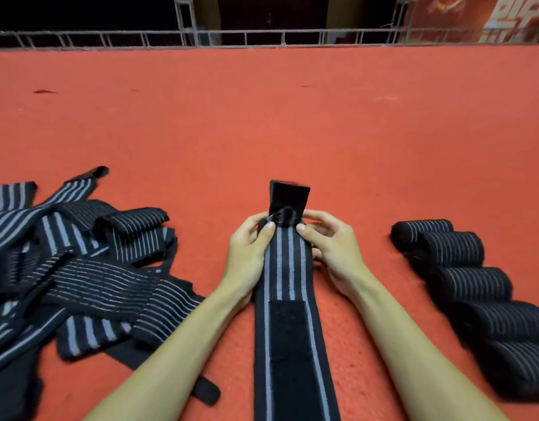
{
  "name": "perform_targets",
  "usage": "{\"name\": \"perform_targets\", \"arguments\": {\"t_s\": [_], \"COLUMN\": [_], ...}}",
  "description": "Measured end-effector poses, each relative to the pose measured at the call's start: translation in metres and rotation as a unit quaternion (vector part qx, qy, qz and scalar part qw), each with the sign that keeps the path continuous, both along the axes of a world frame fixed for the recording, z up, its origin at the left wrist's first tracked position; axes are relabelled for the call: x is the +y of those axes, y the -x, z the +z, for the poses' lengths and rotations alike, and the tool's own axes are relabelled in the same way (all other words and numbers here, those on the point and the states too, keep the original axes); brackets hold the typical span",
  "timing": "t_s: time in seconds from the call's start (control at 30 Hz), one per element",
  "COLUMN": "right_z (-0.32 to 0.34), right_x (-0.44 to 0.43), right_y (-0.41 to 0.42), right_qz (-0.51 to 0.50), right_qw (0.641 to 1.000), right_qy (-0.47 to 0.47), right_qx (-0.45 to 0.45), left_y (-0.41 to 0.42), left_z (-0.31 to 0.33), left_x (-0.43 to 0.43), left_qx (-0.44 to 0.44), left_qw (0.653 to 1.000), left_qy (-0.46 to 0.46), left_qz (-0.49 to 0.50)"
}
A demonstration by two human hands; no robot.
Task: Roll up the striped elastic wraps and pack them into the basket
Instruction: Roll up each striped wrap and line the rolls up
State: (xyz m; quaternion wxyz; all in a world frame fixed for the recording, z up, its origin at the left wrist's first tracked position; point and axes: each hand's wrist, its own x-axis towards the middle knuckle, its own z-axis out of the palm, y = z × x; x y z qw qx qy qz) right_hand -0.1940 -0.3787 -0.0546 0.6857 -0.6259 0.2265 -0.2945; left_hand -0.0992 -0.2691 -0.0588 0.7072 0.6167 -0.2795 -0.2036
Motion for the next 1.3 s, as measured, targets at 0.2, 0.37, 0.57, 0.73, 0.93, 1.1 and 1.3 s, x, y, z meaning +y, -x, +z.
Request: {"name": "perform_targets", "arguments": {"t_s": [0.2, 0.37, 0.57, 0.73, 0.93, 1.1, 1.3], "right_z": [-0.005, -0.003, -0.004, -0.006, -0.005, -0.003, -0.002], "right_x": [-0.003, -0.001, 0.004, 0.002, 0.003, 0.009, 0.011], "right_y": [-0.002, 0.000, 0.001, 0.002, 0.003, 0.004, 0.005], "right_qz": [0.010, 0.022, -0.003, 0.002, 0.018, 0.007, 0.027], "right_qw": [0.999, 0.997, 0.999, 0.997, 0.997, 0.996, 0.998], "right_qy": [-0.003, -0.043, 0.016, 0.031, 0.019, 0.091, 0.049], "right_qx": [-0.033, -0.061, -0.046, -0.070, -0.068, -0.002, -0.039], "left_y": [-0.001, 0.000, -0.006, -0.004, 0.004, 0.004, 0.001], "left_z": [-0.004, -0.001, 0.005, 0.002, 0.001, -0.001, -0.002], "left_x": [-0.001, 0.001, 0.009, 0.009, 0.013, 0.013, 0.011], "left_qx": [0.004, 0.060, 0.159, 0.085, 0.047, -0.092, -0.141], "left_qw": [1.000, 0.997, 0.978, 0.992, 0.995, 0.994, 0.990], "left_qy": [0.000, 0.038, 0.063, 0.019, 0.023, 0.014, 0.009], "left_qz": [-0.023, -0.041, -0.121, -0.092, -0.086, -0.065, -0.014]}}
